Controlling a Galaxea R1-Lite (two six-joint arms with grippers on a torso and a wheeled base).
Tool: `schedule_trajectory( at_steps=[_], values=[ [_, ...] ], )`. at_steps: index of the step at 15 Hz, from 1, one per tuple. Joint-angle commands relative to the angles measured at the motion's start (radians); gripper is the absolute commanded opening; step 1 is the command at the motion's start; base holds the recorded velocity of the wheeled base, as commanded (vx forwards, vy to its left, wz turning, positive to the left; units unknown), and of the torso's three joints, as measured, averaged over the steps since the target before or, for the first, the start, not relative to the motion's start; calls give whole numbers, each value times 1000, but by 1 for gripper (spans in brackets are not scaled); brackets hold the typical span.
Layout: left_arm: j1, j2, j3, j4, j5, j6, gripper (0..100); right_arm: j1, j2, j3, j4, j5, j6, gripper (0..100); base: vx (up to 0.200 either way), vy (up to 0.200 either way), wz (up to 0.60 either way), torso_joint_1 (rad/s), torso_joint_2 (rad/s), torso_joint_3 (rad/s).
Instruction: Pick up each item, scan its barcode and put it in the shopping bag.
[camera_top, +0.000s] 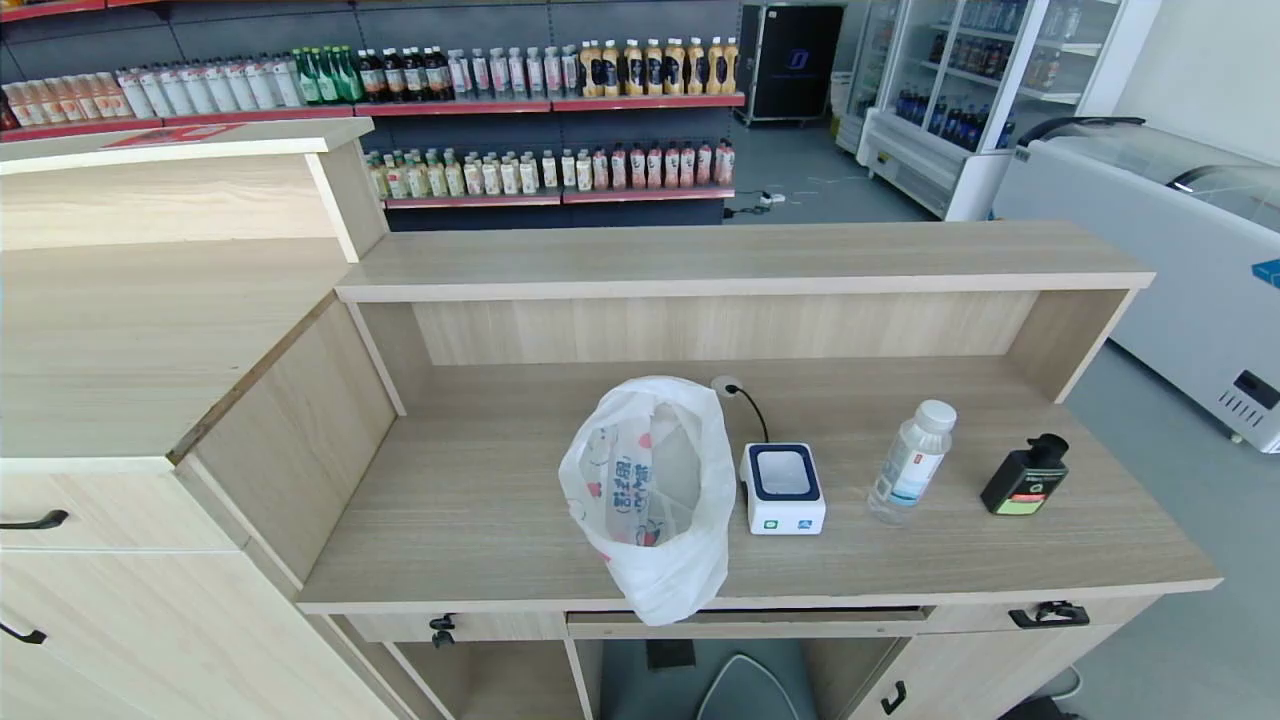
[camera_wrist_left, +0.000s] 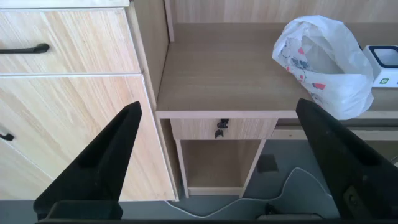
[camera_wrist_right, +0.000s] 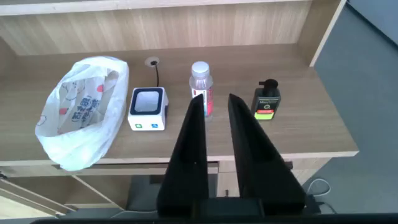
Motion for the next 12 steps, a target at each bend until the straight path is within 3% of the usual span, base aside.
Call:
schedule_trajectory(
  at_steps=[1, 5, 9, 12],
  values=[
    [0, 0, 0, 0, 0, 0, 100, -17, 484, -76, -225, 1, -34, 100, 0, 0, 0, 0, 0, 0],
    [0, 0, 0, 0, 0, 0, 100, -78, 796, 54, -565, 33, -38, 100, 0, 0, 0, 0, 0, 0],
    [0, 0, 0, 0, 0, 0, 100, -179, 1047, 99, -660, 43, -44, 100, 0, 0, 0, 0, 0, 0],
    [0, 0, 0, 0, 0, 0, 100, -181, 1205, 71, -877, 101, -94, 100, 0, 0, 0, 0, 0, 0]
  ],
)
